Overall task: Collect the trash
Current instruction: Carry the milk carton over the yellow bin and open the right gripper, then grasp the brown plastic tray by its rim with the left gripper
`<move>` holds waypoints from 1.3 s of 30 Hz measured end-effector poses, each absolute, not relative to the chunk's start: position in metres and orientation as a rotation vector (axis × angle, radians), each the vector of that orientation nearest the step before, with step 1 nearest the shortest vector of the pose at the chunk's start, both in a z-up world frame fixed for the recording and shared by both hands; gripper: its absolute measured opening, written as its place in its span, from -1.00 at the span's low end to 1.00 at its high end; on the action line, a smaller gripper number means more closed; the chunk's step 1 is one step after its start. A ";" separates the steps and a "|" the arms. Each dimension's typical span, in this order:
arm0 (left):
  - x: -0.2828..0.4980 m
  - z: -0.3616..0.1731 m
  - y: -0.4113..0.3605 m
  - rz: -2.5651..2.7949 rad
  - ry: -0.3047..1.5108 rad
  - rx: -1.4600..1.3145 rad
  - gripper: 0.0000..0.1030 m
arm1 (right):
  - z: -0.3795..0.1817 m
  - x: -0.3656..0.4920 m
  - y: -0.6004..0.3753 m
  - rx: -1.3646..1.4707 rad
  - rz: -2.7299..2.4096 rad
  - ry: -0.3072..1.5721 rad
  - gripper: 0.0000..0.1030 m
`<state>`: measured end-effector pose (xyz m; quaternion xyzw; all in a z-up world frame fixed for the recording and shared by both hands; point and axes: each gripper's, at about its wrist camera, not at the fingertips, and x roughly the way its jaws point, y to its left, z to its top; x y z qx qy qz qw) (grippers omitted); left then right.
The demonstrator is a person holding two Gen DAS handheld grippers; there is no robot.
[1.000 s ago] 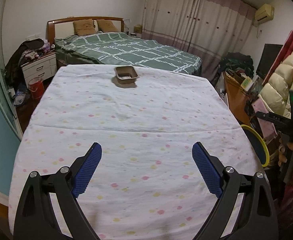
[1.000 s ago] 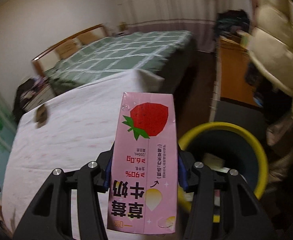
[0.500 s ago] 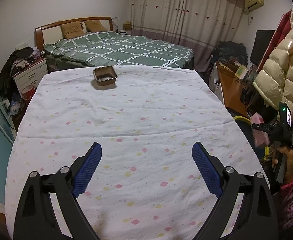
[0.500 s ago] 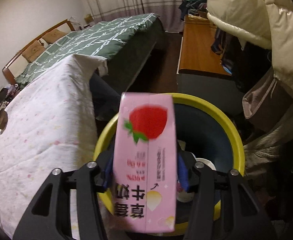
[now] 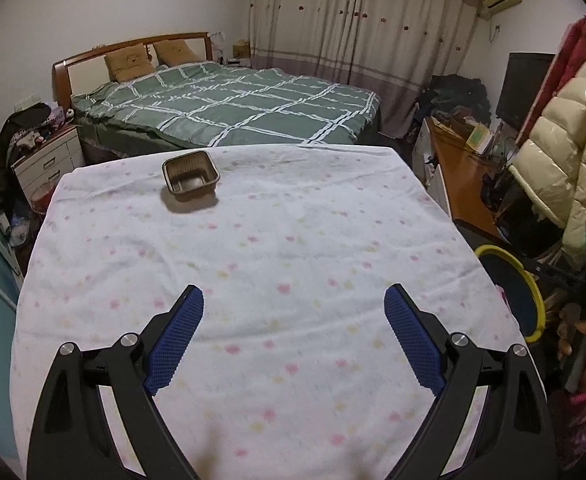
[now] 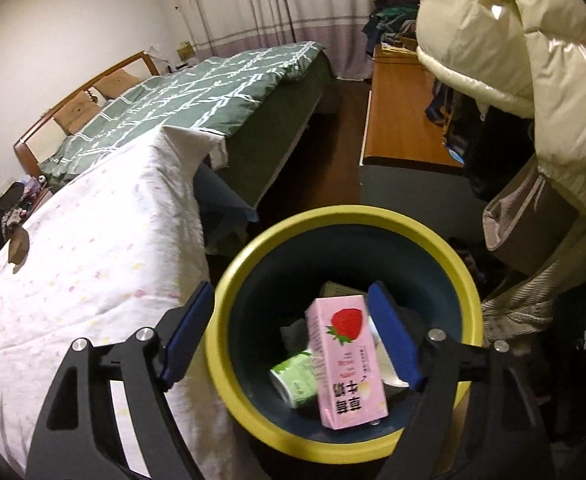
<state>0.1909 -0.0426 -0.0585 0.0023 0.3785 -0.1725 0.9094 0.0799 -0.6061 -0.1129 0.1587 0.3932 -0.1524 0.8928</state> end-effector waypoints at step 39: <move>0.451 -0.134 -0.041 -0.050 0.919 0.020 -0.70 | -0.108 0.106 -0.591 0.294 -0.293 0.836 0.55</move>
